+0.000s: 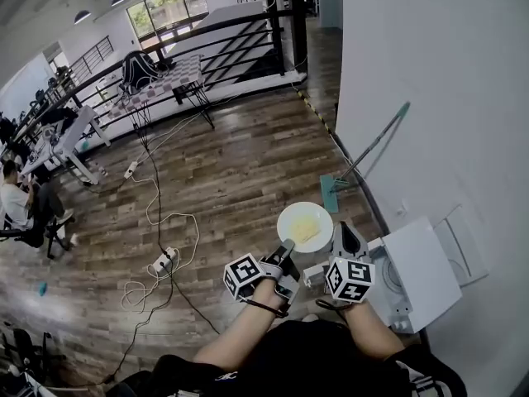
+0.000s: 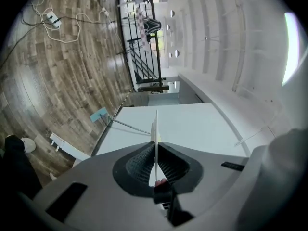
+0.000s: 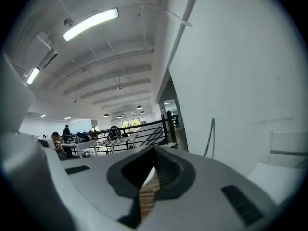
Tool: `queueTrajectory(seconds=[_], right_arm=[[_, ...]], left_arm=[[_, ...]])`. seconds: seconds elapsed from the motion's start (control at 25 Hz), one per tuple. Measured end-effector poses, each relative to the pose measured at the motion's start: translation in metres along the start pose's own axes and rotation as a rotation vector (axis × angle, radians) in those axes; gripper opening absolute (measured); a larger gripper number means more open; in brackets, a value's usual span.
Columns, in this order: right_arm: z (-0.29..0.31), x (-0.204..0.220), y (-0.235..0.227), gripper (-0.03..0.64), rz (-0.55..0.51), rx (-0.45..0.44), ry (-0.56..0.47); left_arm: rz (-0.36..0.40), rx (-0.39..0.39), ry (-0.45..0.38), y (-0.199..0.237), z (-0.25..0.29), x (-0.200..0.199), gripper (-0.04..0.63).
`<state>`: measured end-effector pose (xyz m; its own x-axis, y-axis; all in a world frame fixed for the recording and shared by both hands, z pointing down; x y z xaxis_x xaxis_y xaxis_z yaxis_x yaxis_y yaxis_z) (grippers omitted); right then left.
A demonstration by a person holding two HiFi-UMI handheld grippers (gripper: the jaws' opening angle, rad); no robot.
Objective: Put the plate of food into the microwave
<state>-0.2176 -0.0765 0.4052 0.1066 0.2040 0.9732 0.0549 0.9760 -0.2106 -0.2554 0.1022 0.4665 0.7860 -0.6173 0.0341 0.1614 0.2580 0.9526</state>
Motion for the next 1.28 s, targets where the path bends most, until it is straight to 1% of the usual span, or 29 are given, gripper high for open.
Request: queueTrajectory(seconds=[0.16, 0.24, 0.32, 0.4, 0.52, 0.64, 0.72, 0.88, 1.04, 1.16, 1.28], right_arm=[[0.009, -0.006, -0.025, 0.012, -0.013, 0.050, -0.009], [0.008, -0.006, -0.042, 0.013, -0.009, 0.094, -0.010], [0.001, -0.007, -0.060, 0.012, -0.006, 0.150, -0.016], [-0.013, -0.008, -0.077, 0.014, 0.000, 0.211, -0.029], [-0.047, -0.006, -0.103, 0.012, 0.040, 0.311, -0.050], [-0.087, -0.006, -0.126, 0.012, 0.045, 0.447, -0.076], [-0.108, -0.010, -0.134, 0.012, 0.036, 0.534, -0.090], [-0.149, -0.017, -0.132, 0.012, 0.048, 0.708, -0.119], [-0.185, -0.011, -0.116, 0.012, 0.071, 0.901, -0.164], [-0.206, 0.003, -0.093, 0.012, 0.106, 1.026, -0.175], [-0.217, 0.013, -0.065, 0.014, 0.122, 1.109, -0.185]], left_arm=[[0.014, 0.011, 0.047, -0.008, 0.032, 0.001, 0.018], [0.029, 0.013, 0.081, -0.011, 0.052, 0.006, 0.017], [0.044, 0.006, 0.133, -0.014, 0.072, 0.015, 0.017], [0.058, -0.007, 0.208, -0.016, 0.091, 0.032, 0.018], [0.082, -0.016, 0.345, -0.019, 0.120, 0.069, 0.018], [0.123, -0.003, 0.485, -0.029, 0.149, 0.108, 0.018], [0.149, 0.013, 0.564, -0.039, 0.159, 0.128, 0.018], [0.186, 0.028, 0.721, -0.051, 0.163, 0.162, 0.018], [0.248, 0.039, 0.896, -0.051, 0.162, 0.188, 0.017], [0.279, 0.031, 1.009, -0.042, 0.146, 0.198, 0.018], [0.304, 0.037, 1.093, -0.029, 0.126, 0.198, 0.017]])
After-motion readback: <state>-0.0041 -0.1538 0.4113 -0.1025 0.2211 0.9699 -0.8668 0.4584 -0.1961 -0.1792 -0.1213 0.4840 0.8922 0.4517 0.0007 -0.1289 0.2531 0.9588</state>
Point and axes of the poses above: the fingertips, and each gripper's own axes: z forward along the fingers, y to its left, x out of its underside, the point moved 5 cm from there along -z, backward along the fingers, and after that the axes turned 10 degrees about -x, right-handed, at the moved point
